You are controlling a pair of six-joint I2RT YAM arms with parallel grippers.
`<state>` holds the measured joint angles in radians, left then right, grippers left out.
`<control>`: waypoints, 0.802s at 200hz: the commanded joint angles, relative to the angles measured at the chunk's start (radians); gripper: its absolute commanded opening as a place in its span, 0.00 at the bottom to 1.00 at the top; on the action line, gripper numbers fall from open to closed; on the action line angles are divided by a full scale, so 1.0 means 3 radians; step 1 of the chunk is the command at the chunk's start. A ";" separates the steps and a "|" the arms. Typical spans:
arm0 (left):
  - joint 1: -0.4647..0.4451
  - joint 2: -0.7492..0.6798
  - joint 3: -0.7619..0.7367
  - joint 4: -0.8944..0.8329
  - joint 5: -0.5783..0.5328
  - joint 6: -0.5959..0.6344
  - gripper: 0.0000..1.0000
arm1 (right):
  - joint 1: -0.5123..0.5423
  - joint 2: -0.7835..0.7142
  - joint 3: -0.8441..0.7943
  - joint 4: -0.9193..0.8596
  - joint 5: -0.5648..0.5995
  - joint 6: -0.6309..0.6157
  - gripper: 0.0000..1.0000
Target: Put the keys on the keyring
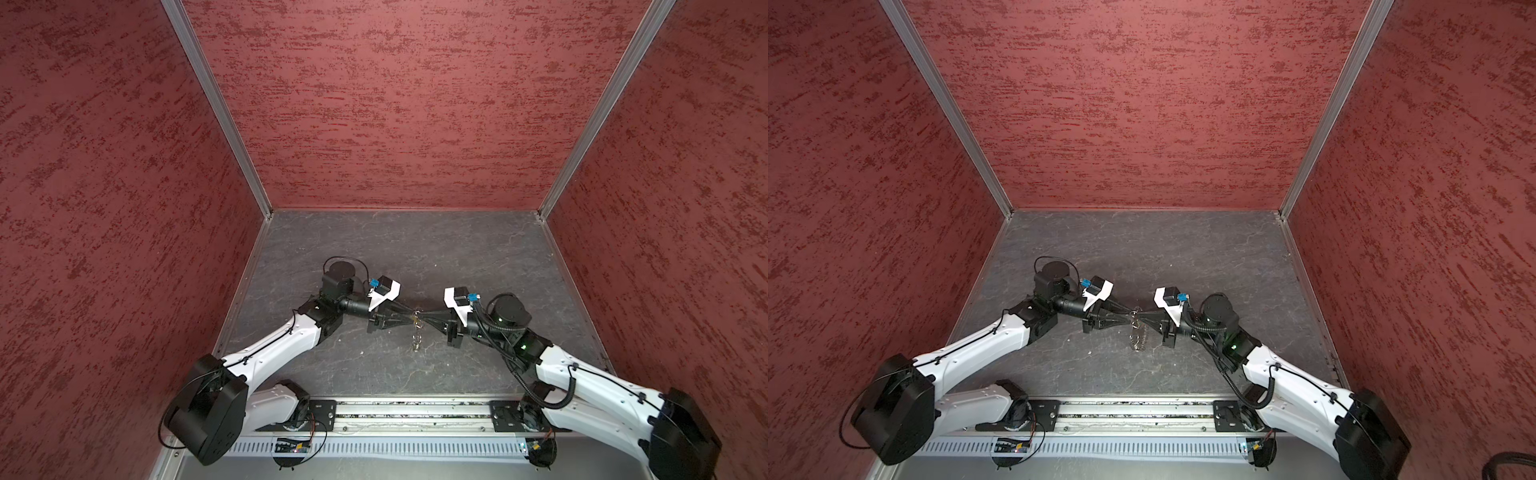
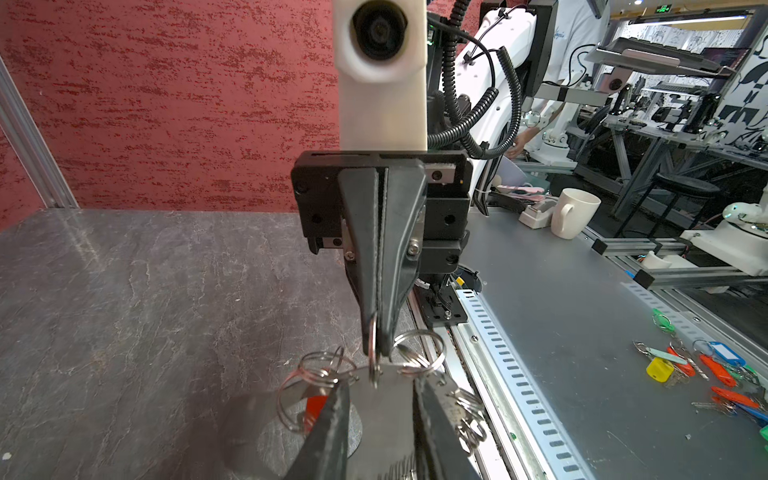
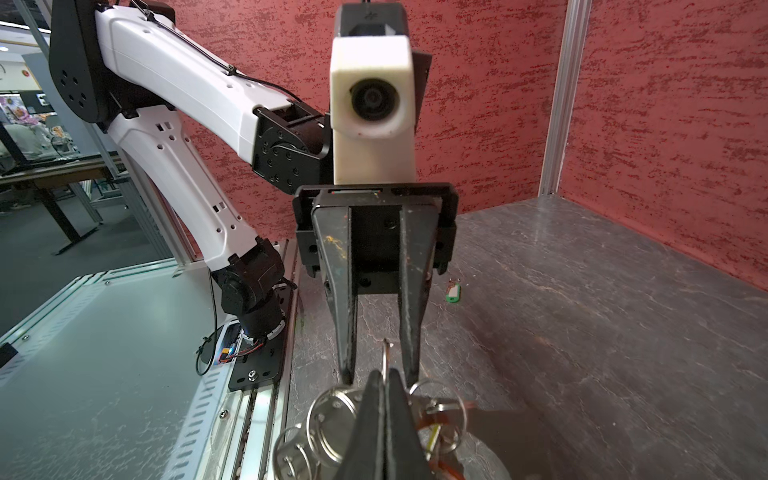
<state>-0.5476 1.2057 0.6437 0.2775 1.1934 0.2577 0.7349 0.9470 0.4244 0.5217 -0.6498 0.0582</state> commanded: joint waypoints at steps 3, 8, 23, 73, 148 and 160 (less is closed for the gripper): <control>-0.0017 0.0052 0.0101 0.0008 0.0057 -0.0058 0.25 | -0.0011 0.0013 -0.0033 0.0330 -0.0092 0.0066 0.00; -0.0018 0.0056 0.0107 0.0010 0.0056 -0.0069 0.24 | -0.0011 0.0021 -0.0034 0.0344 -0.0093 0.0071 0.00; -0.0020 0.0074 0.0121 0.0028 0.0059 -0.0098 0.21 | -0.0006 0.0046 -0.0045 0.0387 -0.0093 0.0082 0.00; -0.0030 0.0127 0.0154 -0.0010 0.0046 -0.0102 0.11 | -0.0005 0.0090 -0.0090 0.0499 -0.0053 0.0102 0.00; -0.0036 0.0104 0.0148 -0.0030 -0.0252 -0.0107 0.01 | 0.0000 0.0036 -0.0030 0.0149 0.0140 0.0007 0.06; -0.0037 0.0078 0.0135 -0.0023 -0.0402 -0.0126 0.00 | -0.0003 -0.0074 0.0010 -0.0132 0.0328 -0.0115 0.17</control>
<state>-0.5549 1.2392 0.6678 0.2638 1.1557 0.2317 0.7349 0.9791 0.3985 0.5823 -0.6254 0.0700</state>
